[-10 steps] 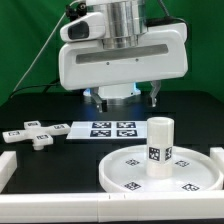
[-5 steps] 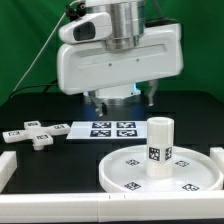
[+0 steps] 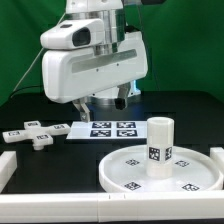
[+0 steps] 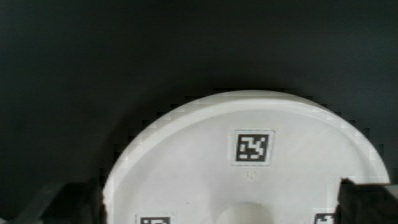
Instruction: Assemble round table
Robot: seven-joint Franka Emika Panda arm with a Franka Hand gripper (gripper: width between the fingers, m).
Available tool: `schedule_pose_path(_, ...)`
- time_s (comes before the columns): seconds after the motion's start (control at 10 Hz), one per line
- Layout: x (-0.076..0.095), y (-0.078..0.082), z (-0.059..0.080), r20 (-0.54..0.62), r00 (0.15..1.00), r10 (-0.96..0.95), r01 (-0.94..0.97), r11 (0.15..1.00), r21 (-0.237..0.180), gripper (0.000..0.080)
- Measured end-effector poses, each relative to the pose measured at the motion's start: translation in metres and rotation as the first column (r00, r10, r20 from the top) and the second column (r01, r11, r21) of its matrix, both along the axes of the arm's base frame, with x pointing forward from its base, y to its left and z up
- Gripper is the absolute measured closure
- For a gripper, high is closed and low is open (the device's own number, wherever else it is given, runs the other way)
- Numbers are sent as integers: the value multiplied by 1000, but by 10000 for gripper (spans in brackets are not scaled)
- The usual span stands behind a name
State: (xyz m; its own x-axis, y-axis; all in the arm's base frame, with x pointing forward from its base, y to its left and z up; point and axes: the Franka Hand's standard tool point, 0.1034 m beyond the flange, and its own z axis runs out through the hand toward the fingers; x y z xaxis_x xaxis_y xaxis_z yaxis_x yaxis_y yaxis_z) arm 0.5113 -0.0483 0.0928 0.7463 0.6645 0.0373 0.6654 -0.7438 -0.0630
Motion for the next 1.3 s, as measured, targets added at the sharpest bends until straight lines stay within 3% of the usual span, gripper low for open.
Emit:
schedule_pose_path(0.1,0,-2,0,0,1000,1,-1,1000,0,150)
schedule_pose_path(0.2,-3,-16,-1,16,989,146,-145,989,-5,150)
schedule_pose_path(0.4,-15,-57,-3,38,962,272,-271,962,-21,150)
schedule_pose_path(0.6,-24,-92,-3,37,964,263,-262,965,-23,150)
schedule_pose_path(1.0,-26,-92,-4,35,965,259,-258,966,-21,150)
schedule_pose_path(1.3,-65,-110,-19,3,939,343,-343,939,1,150)
